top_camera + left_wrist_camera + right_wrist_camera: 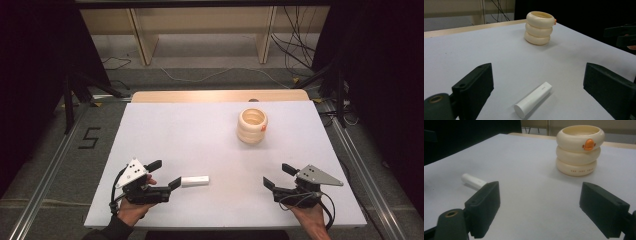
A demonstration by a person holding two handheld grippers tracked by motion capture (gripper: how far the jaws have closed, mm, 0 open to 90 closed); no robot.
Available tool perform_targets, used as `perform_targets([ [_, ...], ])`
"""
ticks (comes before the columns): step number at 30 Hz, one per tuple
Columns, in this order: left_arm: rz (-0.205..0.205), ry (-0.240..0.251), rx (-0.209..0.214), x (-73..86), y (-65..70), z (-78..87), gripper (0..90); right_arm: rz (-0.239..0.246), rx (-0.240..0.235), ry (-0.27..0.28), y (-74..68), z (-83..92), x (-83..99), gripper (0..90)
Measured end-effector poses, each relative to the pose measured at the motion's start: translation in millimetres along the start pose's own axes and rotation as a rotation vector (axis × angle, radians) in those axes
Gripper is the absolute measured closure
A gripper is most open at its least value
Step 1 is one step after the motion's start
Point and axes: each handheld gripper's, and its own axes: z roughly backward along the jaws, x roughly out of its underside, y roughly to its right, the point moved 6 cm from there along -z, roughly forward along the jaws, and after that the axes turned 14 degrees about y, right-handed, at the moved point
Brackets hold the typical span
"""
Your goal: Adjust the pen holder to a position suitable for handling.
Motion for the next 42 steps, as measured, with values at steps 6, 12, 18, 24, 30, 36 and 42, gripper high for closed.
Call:
perform_targets([
  [6,0.001,0.003,-0.004,-0.4,-0.9,0.4,8.4,-0.002,0.008,-0.004,1.0,-0.5,-0.1,17.5],
  [12,0.008,0.001,-0.007,0.4,-1.7,-0.7,8.4,-0.001,0.018,-0.007,3.7,-1.3,-0.5,17.6],
  [18,0.011,0.007,-0.015,-0.2,-3.4,-0.3,8.4,0.007,0.036,-0.013,7.5,-1.7,-2.8,18.1],
  [24,0.009,0.009,-0.023,-0.4,-4.4,-0.3,8.4,0.012,0.051,-0.015,13.8,-4.2,-7.3,18.2],
  [30,0.010,0.012,-0.027,-0.6,-5.0,-0.3,8.4,0.015,0.060,-0.010,21.0,-8.9,-13.0,18.3],
  [36,0.011,0.013,-0.029,-0.7,-5.3,-0.4,8.4,0.010,0.074,-0.016,30.1,-14.5,-16.2,18.6],
  [42,0.011,0.015,-0.029,-1.1,-5.2,-0.2,8.4,0.009,0.087,-0.028,38.8,-24.8,-18.2,19.3],
])
